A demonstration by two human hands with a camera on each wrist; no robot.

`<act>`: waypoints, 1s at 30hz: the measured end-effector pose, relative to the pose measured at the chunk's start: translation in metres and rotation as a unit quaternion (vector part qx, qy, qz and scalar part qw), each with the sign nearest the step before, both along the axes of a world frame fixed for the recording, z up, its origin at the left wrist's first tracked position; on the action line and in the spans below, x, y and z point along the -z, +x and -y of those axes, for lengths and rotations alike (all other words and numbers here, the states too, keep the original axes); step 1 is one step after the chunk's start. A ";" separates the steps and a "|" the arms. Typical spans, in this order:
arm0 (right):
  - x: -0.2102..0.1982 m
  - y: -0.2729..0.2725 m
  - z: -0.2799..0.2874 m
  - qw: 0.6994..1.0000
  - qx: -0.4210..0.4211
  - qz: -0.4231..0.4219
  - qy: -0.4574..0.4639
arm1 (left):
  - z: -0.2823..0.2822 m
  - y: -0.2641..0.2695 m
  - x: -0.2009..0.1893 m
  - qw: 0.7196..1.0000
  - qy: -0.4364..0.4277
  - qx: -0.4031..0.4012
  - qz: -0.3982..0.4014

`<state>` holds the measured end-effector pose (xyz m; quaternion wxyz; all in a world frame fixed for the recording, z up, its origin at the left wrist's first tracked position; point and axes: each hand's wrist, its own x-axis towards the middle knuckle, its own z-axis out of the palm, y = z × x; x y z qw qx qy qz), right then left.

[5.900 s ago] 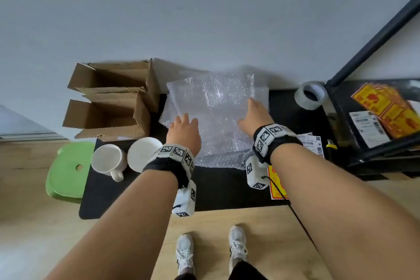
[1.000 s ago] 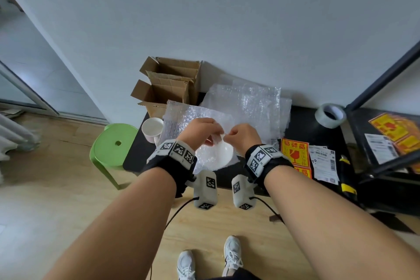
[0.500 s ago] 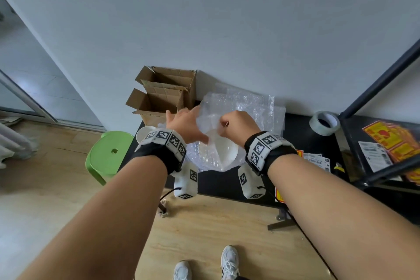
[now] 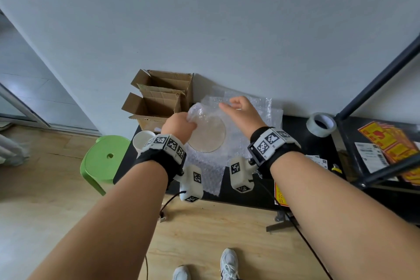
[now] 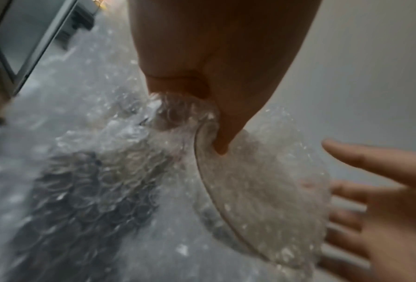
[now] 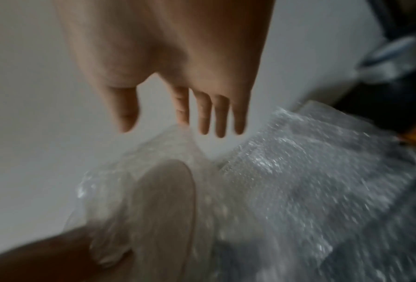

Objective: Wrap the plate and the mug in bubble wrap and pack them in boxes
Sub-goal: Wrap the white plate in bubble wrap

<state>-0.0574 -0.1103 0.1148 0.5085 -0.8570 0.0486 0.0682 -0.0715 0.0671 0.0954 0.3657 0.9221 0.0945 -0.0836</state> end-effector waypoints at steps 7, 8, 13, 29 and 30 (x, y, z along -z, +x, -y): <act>0.010 -0.004 0.002 0.994 -0.053 -0.055 0.083 | 0.006 0.009 -0.014 0.991 -0.118 -0.062 0.021; 0.008 -0.002 0.000 0.994 -0.033 -0.038 0.099 | 0.007 0.010 -0.015 0.990 -0.124 -0.068 0.024; -0.002 0.007 0.004 0.986 0.035 -0.020 0.161 | 0.009 0.010 -0.029 0.980 -0.179 -0.091 -0.011; -0.032 0.021 0.017 0.958 0.074 0.013 0.277 | 0.009 0.027 -0.060 0.948 -0.295 -0.110 0.052; -0.034 0.022 0.020 0.954 0.073 0.011 0.289 | 0.005 0.028 -0.060 0.952 -0.284 -0.107 0.049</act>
